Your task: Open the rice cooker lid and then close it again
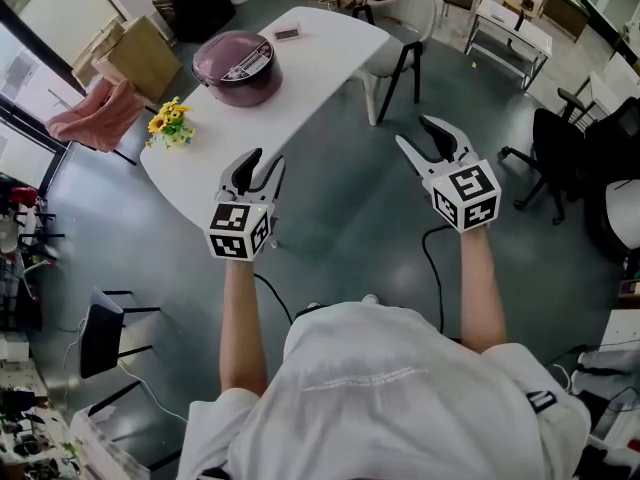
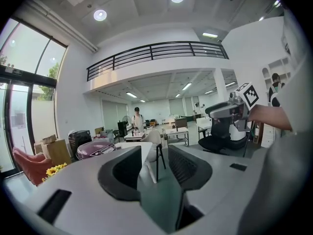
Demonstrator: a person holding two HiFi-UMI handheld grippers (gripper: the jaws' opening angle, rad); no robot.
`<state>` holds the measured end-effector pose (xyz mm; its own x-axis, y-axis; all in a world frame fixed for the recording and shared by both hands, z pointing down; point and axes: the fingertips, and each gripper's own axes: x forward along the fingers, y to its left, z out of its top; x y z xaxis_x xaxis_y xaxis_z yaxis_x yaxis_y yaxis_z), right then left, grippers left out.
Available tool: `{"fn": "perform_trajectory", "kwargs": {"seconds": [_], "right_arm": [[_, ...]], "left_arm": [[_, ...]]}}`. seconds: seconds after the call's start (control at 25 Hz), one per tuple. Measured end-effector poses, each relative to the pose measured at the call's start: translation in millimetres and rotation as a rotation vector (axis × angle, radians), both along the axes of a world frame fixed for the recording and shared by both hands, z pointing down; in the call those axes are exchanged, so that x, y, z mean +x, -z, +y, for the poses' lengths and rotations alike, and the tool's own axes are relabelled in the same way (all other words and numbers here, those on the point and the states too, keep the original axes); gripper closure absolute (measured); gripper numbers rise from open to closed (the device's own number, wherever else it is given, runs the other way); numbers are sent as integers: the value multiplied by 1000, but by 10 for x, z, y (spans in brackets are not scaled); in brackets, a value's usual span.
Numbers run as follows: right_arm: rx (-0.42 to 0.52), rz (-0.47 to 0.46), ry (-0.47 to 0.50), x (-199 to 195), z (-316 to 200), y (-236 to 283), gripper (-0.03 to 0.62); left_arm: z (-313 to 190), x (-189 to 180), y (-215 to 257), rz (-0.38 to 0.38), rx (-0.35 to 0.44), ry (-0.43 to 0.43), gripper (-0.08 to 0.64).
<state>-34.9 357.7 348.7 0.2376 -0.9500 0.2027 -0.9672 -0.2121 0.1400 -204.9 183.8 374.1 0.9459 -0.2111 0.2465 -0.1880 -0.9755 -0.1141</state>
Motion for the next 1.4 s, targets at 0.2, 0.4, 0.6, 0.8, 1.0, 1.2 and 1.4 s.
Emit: {"fn": "perform_trajectory", "kwargs": {"seconds": [0.2, 0.4, 0.6, 0.8, 1.0, 1.2, 1.4], "right_arm": [[-21, 3, 23, 92, 72, -119, 372], [-26, -10, 19, 266, 162, -178, 351], [-41, -8, -2, 406, 221, -197, 351], [-49, -18, 10, 502, 133, -253, 343], [-50, -20, 27, 655, -110, -268, 298], [-78, -20, 57, 904, -475, -317, 300], [-107, -32, 61, 1220, -1042, -364, 316]], "left_arm": [[91, 38, -148, -23, -28, 38, 373], [166, 99, -226, -45, -46, 51, 373], [147, 181, -238, -56, -58, 60, 373], [47, 346, -299, -54, -64, 54, 374], [-180, 582, -426, -55, -88, 48, 374], [-528, 896, -497, -37, -97, 57, 373], [-1016, 1173, -569, -26, -116, 74, 373]]}}
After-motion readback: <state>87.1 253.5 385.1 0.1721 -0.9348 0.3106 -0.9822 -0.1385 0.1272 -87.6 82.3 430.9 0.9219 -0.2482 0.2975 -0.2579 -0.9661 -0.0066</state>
